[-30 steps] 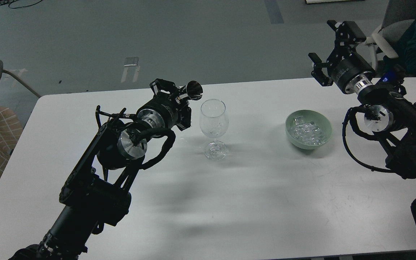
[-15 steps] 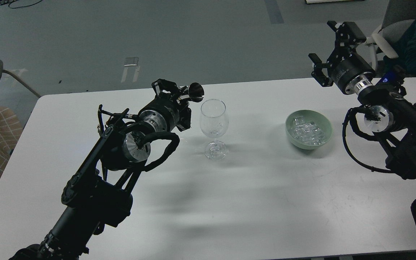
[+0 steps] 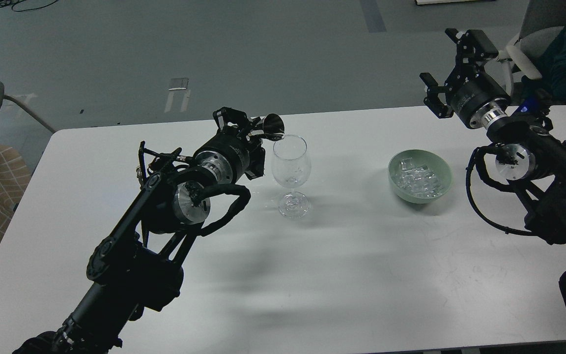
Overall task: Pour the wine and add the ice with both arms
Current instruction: 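Position the held jigger just above the wine glass rim, then tilt the jigger over the wine glass with the left gripper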
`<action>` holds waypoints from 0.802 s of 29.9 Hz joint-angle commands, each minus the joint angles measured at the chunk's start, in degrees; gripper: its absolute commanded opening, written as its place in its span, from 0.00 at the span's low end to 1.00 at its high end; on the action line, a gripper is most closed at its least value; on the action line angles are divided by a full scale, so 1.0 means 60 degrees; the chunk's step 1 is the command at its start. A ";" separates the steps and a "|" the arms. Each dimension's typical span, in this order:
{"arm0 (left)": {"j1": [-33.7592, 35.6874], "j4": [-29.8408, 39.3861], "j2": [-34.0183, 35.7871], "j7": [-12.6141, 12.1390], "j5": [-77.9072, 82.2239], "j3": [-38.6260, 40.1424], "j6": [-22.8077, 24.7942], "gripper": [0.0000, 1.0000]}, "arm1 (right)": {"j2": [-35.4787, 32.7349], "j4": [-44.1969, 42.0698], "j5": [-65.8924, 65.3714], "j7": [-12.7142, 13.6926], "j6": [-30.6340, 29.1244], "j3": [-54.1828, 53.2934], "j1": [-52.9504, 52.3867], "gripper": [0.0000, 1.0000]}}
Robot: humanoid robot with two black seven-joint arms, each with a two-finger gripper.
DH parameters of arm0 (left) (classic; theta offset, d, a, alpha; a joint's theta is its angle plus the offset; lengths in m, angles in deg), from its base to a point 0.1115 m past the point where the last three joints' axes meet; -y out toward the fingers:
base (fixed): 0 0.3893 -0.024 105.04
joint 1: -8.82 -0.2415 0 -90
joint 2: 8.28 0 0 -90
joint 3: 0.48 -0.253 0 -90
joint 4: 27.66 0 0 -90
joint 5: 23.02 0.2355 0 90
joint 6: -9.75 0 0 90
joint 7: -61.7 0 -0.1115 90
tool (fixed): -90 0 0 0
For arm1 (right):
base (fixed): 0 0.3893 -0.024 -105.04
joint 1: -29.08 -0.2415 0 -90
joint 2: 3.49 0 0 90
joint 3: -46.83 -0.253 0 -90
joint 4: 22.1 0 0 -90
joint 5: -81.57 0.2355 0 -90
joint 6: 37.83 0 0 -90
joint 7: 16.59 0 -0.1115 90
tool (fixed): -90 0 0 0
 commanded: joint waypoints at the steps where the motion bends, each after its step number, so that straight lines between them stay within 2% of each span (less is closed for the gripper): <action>1: -0.0019 0.0033 0.0000 0.0013 0.0044 -0.0003 0.0000 0.00 | -0.0001 0.0000 0.0000 0.0000 0.0000 0.0000 0.0000 1.00; 8: -0.0078 0.0062 0.0000 0.0189 0.0411 -0.0018 0.0014 0.00 | 0.0013 0.0000 0.0000 -0.0014 0.0000 0.0000 0.0001 1.00; 20: -0.0078 0.0150 0.0000 0.0233 0.0762 -0.0354 0.0014 0.00 | -0.0001 0.0000 0.0000 -0.0014 0.0000 0.0000 0.0001 1.00; 24: -0.0107 0.0165 0.0000 0.0408 0.1011 -0.0472 0.0014 0.00 | -0.0001 0.0000 0.0000 -0.0014 0.0000 0.0000 0.0015 1.00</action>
